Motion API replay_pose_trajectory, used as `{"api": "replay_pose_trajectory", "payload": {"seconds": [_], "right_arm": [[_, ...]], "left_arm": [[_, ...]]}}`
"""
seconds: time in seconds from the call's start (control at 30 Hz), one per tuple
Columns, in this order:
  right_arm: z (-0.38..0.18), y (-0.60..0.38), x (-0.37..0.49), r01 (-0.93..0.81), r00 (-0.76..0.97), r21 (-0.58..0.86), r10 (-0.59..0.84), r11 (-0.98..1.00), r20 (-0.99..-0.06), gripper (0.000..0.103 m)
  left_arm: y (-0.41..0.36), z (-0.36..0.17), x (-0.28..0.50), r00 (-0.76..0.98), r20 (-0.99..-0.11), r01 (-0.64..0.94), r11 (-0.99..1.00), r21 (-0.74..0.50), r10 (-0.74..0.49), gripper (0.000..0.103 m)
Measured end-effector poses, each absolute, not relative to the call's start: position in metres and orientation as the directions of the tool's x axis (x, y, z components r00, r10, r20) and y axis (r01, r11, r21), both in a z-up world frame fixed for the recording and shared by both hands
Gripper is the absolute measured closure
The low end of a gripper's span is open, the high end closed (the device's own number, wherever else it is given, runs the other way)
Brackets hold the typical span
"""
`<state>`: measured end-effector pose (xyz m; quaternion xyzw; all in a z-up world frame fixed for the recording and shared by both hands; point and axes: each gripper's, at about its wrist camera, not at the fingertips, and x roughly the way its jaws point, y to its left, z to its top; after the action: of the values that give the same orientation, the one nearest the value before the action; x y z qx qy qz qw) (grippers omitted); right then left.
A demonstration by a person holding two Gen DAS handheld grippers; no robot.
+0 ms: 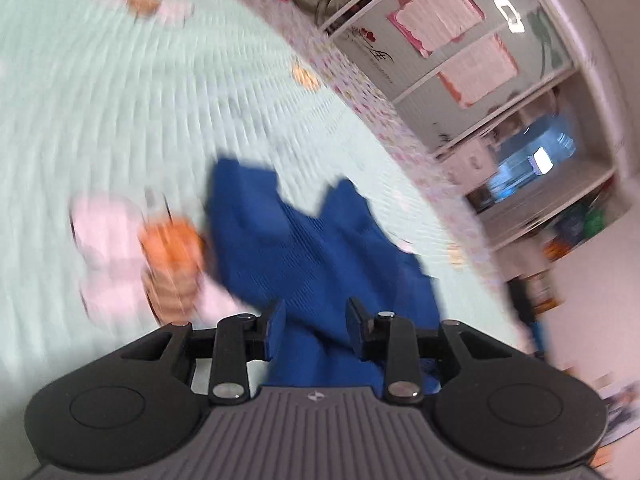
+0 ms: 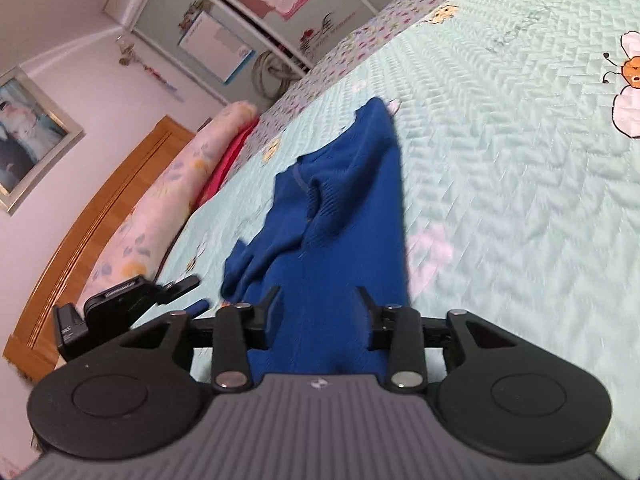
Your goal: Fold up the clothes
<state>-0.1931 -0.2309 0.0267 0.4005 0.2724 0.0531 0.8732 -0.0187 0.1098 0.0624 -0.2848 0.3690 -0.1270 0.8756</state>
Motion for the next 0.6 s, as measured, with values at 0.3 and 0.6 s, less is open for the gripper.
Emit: {"api": "replay_pose_trajectory", "payload": {"seconds": [0.3, 0.6], "right_arm": [[-0.018, -0.228, -0.193, 0.107, 0.871, 0.738, 0.295, 0.666, -0.392, 0.064], [-0.025, -0.229, -0.196, 0.067, 0.889, 0.736, 0.295, 0.673, -0.351, 0.064]], "left_arm": [[0.065, 0.048, 0.023, 0.735, -0.641, 0.286, 0.958, -0.002, -0.221, 0.058], [0.056, 0.029, 0.047, 0.722, -0.678, 0.306, 0.942, 0.135, -0.138, 0.087]]}}
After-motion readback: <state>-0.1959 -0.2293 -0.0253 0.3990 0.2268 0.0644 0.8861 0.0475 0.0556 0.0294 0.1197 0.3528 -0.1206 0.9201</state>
